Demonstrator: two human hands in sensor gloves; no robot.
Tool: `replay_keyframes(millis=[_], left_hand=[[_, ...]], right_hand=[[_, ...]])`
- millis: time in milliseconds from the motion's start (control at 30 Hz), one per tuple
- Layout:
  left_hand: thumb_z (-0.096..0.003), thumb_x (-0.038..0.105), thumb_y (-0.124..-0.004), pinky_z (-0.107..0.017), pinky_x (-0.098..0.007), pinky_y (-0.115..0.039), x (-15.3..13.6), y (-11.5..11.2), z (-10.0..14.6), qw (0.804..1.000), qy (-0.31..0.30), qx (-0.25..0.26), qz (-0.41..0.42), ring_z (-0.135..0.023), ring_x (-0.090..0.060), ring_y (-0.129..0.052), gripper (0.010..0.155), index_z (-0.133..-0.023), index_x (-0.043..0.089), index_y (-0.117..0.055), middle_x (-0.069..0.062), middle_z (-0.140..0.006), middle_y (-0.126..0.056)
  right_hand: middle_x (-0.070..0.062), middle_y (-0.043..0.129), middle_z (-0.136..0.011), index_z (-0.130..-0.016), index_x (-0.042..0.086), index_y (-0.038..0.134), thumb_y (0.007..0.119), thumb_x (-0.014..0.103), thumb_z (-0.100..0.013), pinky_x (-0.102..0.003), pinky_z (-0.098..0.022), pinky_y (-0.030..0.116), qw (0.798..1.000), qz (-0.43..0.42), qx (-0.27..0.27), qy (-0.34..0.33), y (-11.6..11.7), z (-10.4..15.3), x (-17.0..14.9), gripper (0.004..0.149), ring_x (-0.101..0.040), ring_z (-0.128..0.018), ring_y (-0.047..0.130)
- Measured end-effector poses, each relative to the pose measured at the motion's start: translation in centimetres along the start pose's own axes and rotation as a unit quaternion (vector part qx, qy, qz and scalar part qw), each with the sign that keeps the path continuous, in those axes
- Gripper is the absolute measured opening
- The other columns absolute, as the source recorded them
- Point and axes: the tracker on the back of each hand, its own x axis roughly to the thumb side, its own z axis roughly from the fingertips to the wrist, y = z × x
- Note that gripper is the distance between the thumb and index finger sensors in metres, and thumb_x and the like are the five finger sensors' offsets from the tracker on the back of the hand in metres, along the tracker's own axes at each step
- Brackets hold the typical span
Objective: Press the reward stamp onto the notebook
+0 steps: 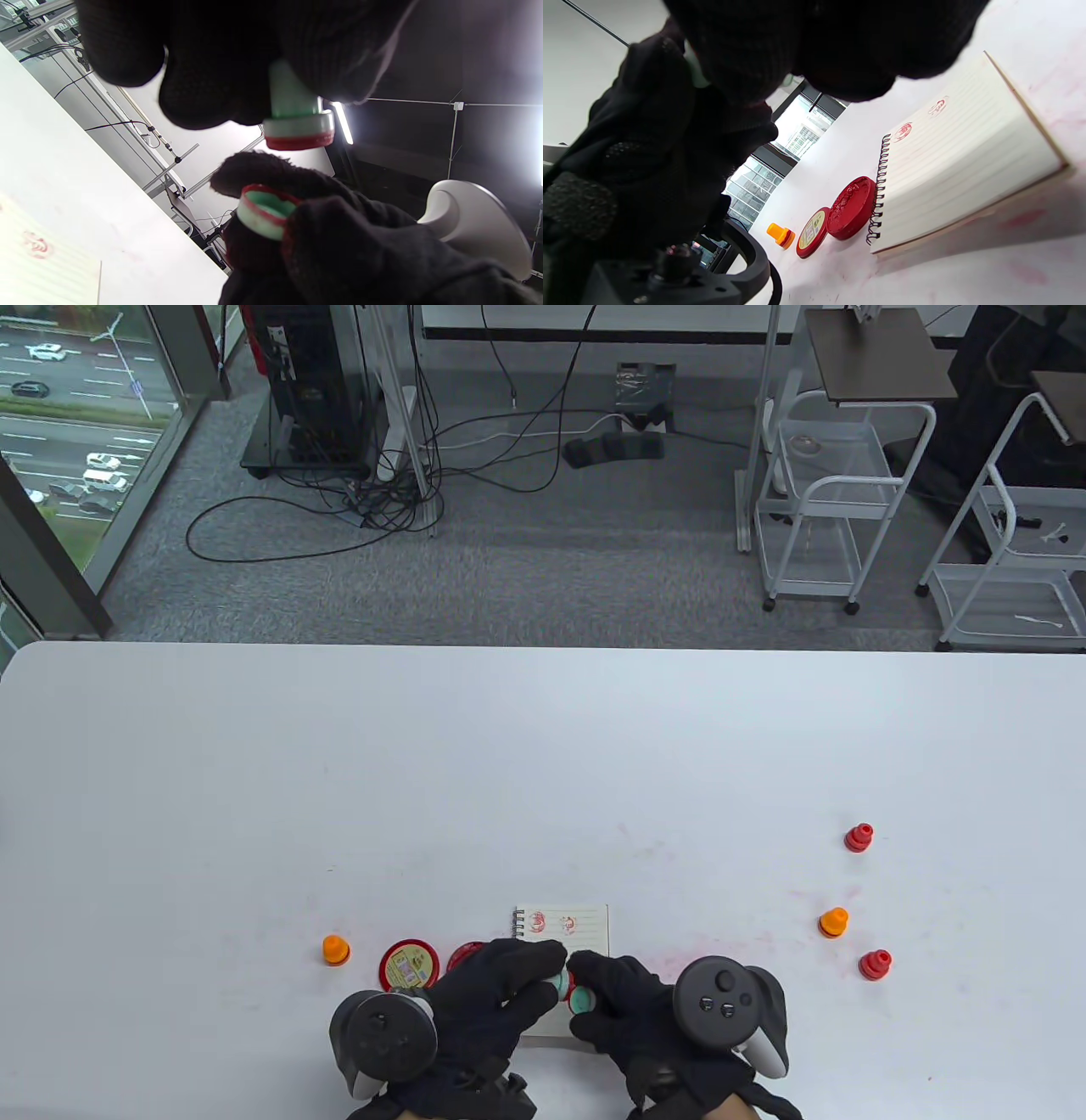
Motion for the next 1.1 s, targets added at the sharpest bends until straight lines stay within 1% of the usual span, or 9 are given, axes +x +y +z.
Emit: replay_keyframes(millis=[100, 200, 300, 533, 700, 1100], left_hand=[[-0.0412, 0.037, -0.086, -0.053, -0.046, -0.086, -0.1, -0.2, 0.0, 1.000, 0.002, -0.003, -0.002, -0.057, -0.020, -0.101, 0.050, -0.087, 0.020, -0.091, -0.010, -0.080, -0.098], [-0.0411, 0.037, -0.086, -0.053, -0.046, -0.086, -0.2, -0.3, -0.1, 1.000, 0.003, -0.009, -0.007, -0.057, -0.020, -0.101, 0.050, -0.087, 0.020, -0.091, -0.010, -0.080, -0.098], [-0.0411, 0.037, -0.086, -0.053, -0.046, -0.086, -0.3, -0.4, -0.1, 1.000, 0.007, -0.013, -0.017, -0.057, -0.020, -0.101, 0.049, -0.087, 0.020, -0.092, -0.010, -0.080, -0.098], [-0.0411, 0.038, -0.085, -0.053, -0.045, -0.087, -0.2, -0.5, 0.0, 1.000, 0.005, -0.014, -0.017, -0.057, -0.020, -0.101, 0.050, -0.087, 0.020, -0.091, -0.009, -0.080, -0.098], [-0.0410, 0.038, -0.085, -0.053, -0.045, -0.087, -0.2, -0.7, 0.0, 1.000, 0.009, -0.014, -0.006, -0.057, -0.020, -0.101, 0.050, -0.087, 0.020, -0.091, -0.009, -0.079, -0.098], [-0.0414, 0.037, -0.085, -0.053, -0.046, -0.087, -0.3, -0.9, -0.2, 0.999, 0.016, -0.036, -0.005, -0.057, -0.020, -0.102, 0.049, -0.086, 0.020, -0.092, -0.010, -0.079, -0.099]], right_hand=[[-0.014, 0.083, -0.073, -0.094, 0.004, 0.066, 0.086, 0.027, -0.038, -0.032, -0.032, 0.087, 1.000, -0.022, 0.002, -0.004, 0.1, 0.0, -0.1, 0.063, -0.022, -0.051, 0.094], [-0.020, 0.085, -0.081, -0.094, 0.002, 0.067, 0.084, 0.027, -0.039, -0.032, -0.029, 0.089, 0.999, -0.051, -0.003, 0.000, 0.2, 0.0, -0.6, 0.062, -0.024, -0.048, 0.098], [-0.024, 0.083, -0.086, -0.093, 0.001, 0.066, 0.084, 0.027, -0.039, -0.034, -0.031, 0.092, 0.997, -0.079, -0.014, -0.002, 0.1, 0.0, -0.9, 0.062, -0.027, -0.049, 0.103], [-0.021, 0.083, -0.086, -0.094, 0.003, 0.065, 0.084, 0.026, -0.040, -0.034, -0.033, 0.091, 0.992, -0.123, -0.033, -0.009, 0.1, 0.2, -1.0, 0.062, -0.026, -0.051, 0.101], [-0.020, 0.084, -0.085, -0.095, 0.003, 0.065, 0.084, 0.028, -0.039, -0.034, -0.033, 0.090, 0.992, -0.124, -0.033, -0.005, 0.4, 0.2, -1.2, 0.063, -0.025, -0.051, 0.100], [-0.020, 0.085, -0.083, -0.097, 0.002, 0.062, 0.084, 0.030, -0.040, -0.035, -0.033, 0.090, 0.992, -0.118, -0.031, -0.007, 0.4, 0.3, -1.2, 0.066, -0.025, -0.051, 0.100]])
